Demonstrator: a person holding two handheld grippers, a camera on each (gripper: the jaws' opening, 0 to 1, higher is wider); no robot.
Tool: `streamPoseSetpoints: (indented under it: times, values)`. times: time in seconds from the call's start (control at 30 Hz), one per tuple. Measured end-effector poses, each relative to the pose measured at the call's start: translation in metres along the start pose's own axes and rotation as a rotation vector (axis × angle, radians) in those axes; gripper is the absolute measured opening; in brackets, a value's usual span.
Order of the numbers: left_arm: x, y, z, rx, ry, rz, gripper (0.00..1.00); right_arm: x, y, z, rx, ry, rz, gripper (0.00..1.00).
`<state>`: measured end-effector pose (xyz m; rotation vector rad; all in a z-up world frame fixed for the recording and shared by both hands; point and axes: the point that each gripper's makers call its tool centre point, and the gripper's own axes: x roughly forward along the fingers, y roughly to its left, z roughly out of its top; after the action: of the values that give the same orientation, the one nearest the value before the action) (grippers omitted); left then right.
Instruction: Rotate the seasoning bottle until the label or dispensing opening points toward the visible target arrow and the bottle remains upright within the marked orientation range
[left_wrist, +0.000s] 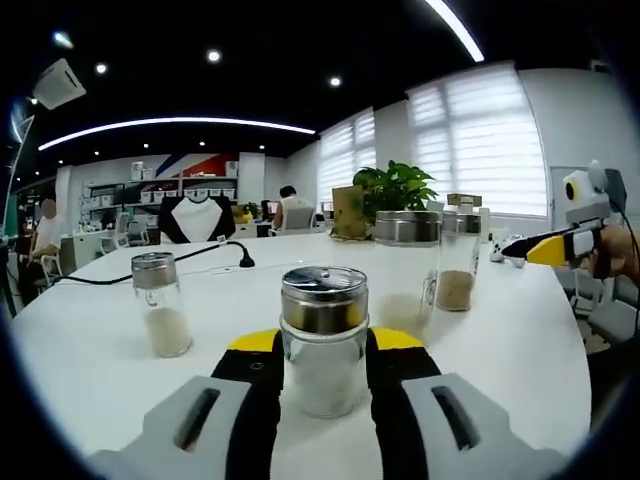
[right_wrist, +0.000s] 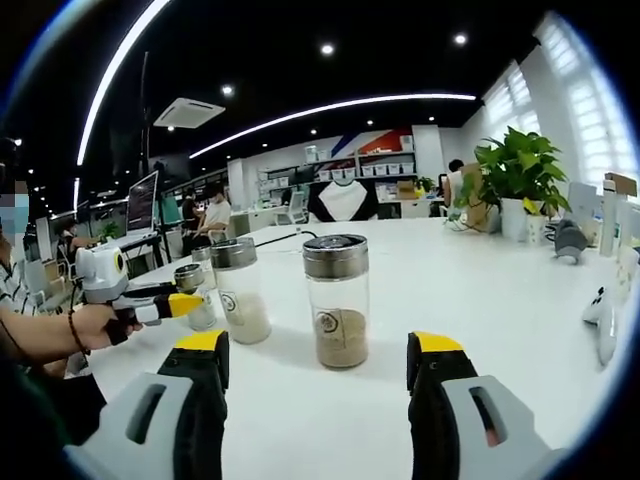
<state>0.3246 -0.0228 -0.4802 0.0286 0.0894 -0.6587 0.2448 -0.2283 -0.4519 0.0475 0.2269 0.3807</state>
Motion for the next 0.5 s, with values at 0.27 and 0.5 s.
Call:
streamPoseSetpoints:
  times: [0.27,0.5]
  values:
    - [0.0007,-0.0001,-0.0004,0.023,0.011,-0.099,0.34,0.0024,-0.0013,-0.001,-0.004,0.008,0.002,0.74]
    - [0.0014,-0.0022,-0.0008,0.027,0.01,-0.22,0.34,0.002,-0.0011,-0.007,-0.005,0.024,0.005,0.74]
